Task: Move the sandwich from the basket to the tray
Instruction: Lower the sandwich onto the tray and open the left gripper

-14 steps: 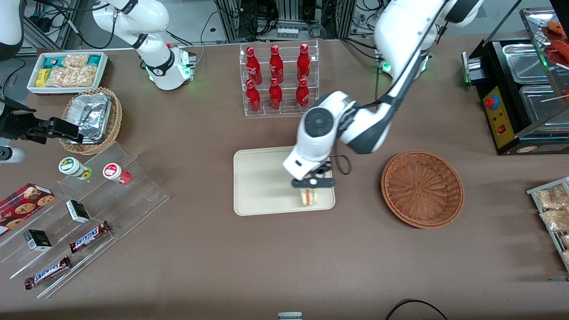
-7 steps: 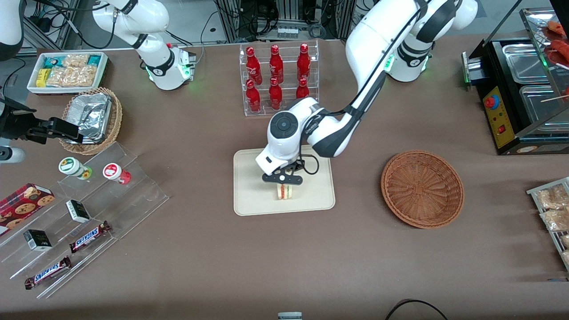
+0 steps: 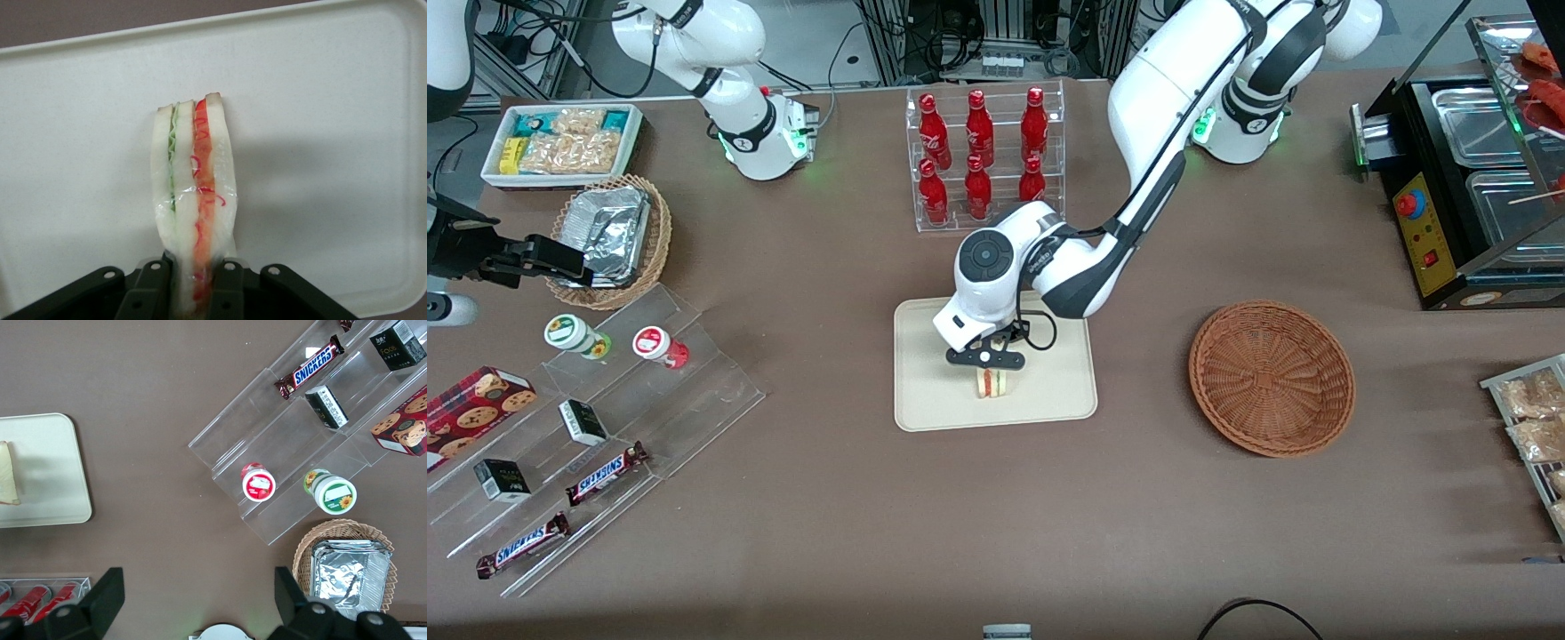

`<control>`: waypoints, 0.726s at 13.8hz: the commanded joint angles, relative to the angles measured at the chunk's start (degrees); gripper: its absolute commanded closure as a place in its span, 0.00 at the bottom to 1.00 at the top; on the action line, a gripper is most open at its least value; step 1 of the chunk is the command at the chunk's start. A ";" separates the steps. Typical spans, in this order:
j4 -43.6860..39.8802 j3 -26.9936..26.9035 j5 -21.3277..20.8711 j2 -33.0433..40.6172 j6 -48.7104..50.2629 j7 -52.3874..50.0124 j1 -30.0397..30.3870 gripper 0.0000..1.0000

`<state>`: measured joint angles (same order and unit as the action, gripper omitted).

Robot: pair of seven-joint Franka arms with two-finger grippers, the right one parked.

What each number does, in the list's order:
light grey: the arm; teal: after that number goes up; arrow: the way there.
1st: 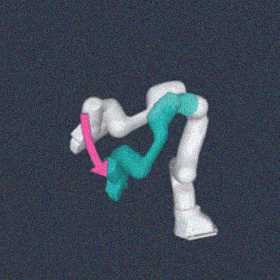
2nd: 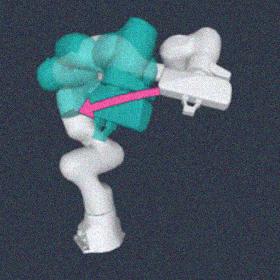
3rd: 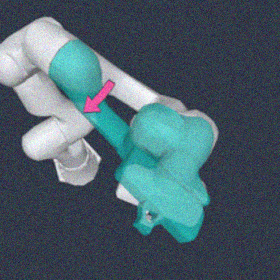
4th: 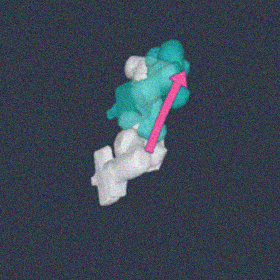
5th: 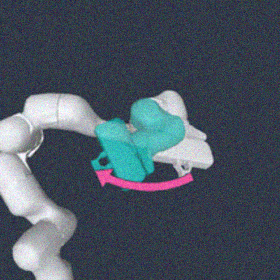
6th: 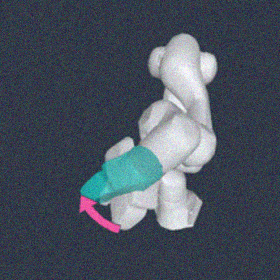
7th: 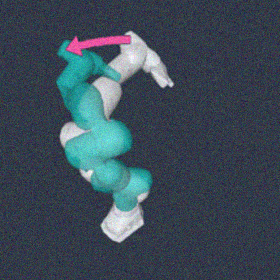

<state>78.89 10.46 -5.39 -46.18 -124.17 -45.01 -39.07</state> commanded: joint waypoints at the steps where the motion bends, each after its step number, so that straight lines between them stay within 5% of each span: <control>1: -1.72 -0.61 -0.94 -1.11 -0.19 -1.93 -1.01 0.33; 2: -1.72 -0.61 -0.94 -1.02 -0.11 -1.84 -1.01 0.00; 10: -1.81 -0.70 -0.15 9.69 8.58 -2.19 3.02 0.00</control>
<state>75.57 9.97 -5.39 -41.62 -119.32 -46.08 -37.25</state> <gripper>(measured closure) 0.004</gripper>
